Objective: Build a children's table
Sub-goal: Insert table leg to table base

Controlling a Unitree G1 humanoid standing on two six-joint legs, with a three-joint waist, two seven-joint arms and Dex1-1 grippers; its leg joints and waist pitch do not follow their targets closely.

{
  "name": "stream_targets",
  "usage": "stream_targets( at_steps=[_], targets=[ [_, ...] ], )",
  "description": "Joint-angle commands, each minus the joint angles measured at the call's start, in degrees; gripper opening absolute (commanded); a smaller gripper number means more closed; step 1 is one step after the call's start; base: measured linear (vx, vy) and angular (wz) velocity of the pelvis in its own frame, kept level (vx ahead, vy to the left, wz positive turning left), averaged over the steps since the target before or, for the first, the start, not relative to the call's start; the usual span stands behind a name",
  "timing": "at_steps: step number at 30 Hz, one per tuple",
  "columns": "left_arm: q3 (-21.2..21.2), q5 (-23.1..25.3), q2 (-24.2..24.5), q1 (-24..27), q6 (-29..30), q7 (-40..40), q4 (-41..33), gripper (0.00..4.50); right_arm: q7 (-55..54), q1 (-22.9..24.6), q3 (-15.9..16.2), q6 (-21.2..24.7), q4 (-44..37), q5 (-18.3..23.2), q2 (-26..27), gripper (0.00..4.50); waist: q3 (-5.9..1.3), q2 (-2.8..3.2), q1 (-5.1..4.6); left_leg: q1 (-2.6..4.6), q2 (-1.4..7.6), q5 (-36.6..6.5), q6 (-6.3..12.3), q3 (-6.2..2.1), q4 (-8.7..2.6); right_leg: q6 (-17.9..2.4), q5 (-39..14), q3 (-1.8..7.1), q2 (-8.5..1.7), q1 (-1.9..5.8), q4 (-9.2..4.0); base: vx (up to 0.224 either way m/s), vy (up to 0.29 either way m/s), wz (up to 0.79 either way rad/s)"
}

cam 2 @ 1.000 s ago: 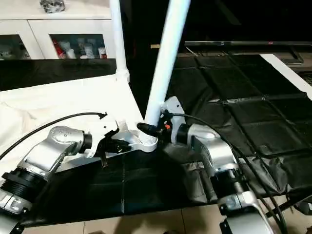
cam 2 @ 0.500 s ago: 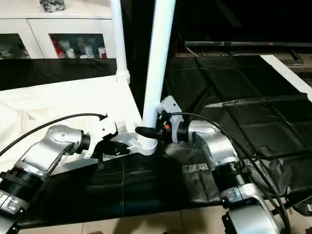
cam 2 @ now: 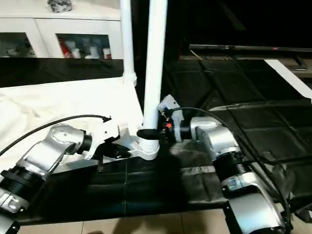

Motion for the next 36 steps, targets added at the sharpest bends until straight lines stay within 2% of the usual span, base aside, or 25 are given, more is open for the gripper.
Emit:
stream_targets(
  at_steps=[1,9,12,16,17,19,21,23,26,28,29,30,34,36],
  targets=[
    [-1.1,1.3,-0.2,-0.3,-0.3,0.3,1.5,0.00,1.5,2.3,2.0,2.5,0.4,-0.9,-0.9,1.91,-3.72,0.42,0.18,0.18,1.76,-13.7,0.58,-0.54,-3.96,-9.4,-19.6,3.33,-4.28,2.95,-4.83,0.000,0.000,0.00],
    [-0.9,1.7,-0.2,-0.6,-0.9,0.1,2.2,0.00,1.6,2.8,1.4,2.6,0.3,-0.9,-0.7,1.91,-3.68,0.60,0.32,0.22,1.69,-14.6,0.32,-0.57,-3.97,-8.8,-21.3,3.27,-4.31,2.89,-5.10,0.000,0.000,0.00],
    [-0.6,1.5,-0.5,-0.8,-1.0,0.3,2.4,0.00,0.2,2.9,-0.1,2.0,0.9,-0.2,0.2,1.91,-3.69,0.60,0.32,0.22,1.75,-14.6,0.29,-0.58,-4.00,-9.0,-20.8,3.29,-4.31,2.86,-5.04,0.000,0.000,0.00],
    [0.0,1.2,-0.8,-1.2,-1.1,0.9,3.1,0.00,-2.6,4.1,-3.6,1.5,2.8,1.6,1.5,1.91,-3.63,1.12,0.38,0.54,1.69,-16.3,-0.08,-0.62,-4.02,-9.0,-22.2,3.18,-4.35,2.69,-5.47,0.000,0.000,0.00],
    [0.0,1.2,-0.8,-1.2,-1.1,0.9,3.1,0.00,-2.6,4.1,-3.6,1.5,2.8,1.6,1.5,1.91,-3.60,1.00,0.34,0.50,1.67,-16.5,-0.11,-0.63,-4.03,-9.0,-22.2,3.17,-4.32,2.70,-5.39,0.000,0.000,0.00],
    [0.3,1.0,-0.9,-1.3,-1.0,1.2,3.2,0.00,-4.6,5.2,-5.4,0.4,3.9,2.1,2.1,1.91,-3.62,1.57,0.47,0.51,1.64,-17.2,-0.26,-0.78,-4.09,-8.6,-23.3,3.08,-4.44,2.75,-5.51,0.000,0.000,0.00],
    [0.5,0.9,-0.9,-1.3,-1.0,1.3,3.1,0.00,-5.2,5.6,-5.9,0.0,4.2,2.2,2.3,1.91,-3.67,1.40,0.45,0.47,1.63,-17.3,-0.20,-0.83,-4.12,-8.6,-23.2,3.00,-4.34,2.84,-5.48,0.000,0.000,0.00],
    [1.4,0.5,-1.0,-1.2,-0.7,2.0,3.1,0.00,-6.0,8.1,-8.1,-0.8,2.8,3.5,3.1,1.91,-3.61,1.63,0.45,0.34,1.57,-17.4,-0.01,-0.81,-4.15,-8.5,-23.4,3.00,-4.33,2.82,-5.56,0.000,0.000,0.00],
    [2.0,0.2,-1.1,-1.1,-0.5,2.4,3.0,0.00,-6.6,9.5,-9.4,-1.2,1.8,4.3,3.7,1.91,-3.69,1.74,0.58,0.34,1.57,-17.1,0.34,-0.82,-4.16,-8.2,-23.9,2.93,-4.33,2.80,-5.64,0.000,0.000,0.00],
    [2.7,-0.1,-1.1,-1.0,-0.4,3.1,3.1,0.00,-7.6,12.2,-11.0,-2.1,-0.3,5.8,4.6,1.91,-3.65,2.08,0.66,0.43,1.57,-17.4,0.36,-0.85,-4.18,-7.8,-25.0,2.89,-4.40,2.69,-5.81,0.000,0.000,0.00],
    [2.8,-0.2,-1.2,-1.0,-0.4,3.3,3.1,0.00,-7.8,12.9,-11.3,-2.2,-0.9,6.0,4.8,1.91,-3.70,1.98,0.75,0.42,1.55,-17.2,0.50,-0.76,-4.18,-7.6,-24.8,2.94,-4.34,2.70,-5.95,0.000,0.000,0.00],
    [3.2,-0.3,-1.3,-1.0,-0.4,3.8,3.3,0.00,-8.7,15.3,-11.8,-3.6,-2.6,6.4,5.3,1.91,-3.61,2.23,0.86,0.37,1.59,-17.3,0.50,-0.85,-4.28,-7.6,-24.6,2.98,-4.38,2.65,-5.87,0.000,0.000,0.00],
    [4.0,-0.5,-1.5,-1.2,-0.4,4.9,3.9,0.00,-10.7,20.4,-12.1,-8.6,-5.8,5.6,6.2,1.90,-3.49,2.37,0.87,0.40,1.49,-18.9,0.39,-0.85,-4.43,-6.7,-25.9,2.82,-4.32,2.48,-6.21,0.000,0.000,0.00],
    [4.3,-0.5,-1.6,-1.4,-0.5,5.4,4.3,0.00,-11.6,22.7,-11.7,-11.8,-7.5,4.2,6.3,1.90,-3.26,2.31,0.67,0.61,1.26,-20.3,0.55,-0.90,-4.40,-5.3,-30.4,2.61,-4.37,2.25,-6.85,0.000,0.000,0.00]
  ],
)
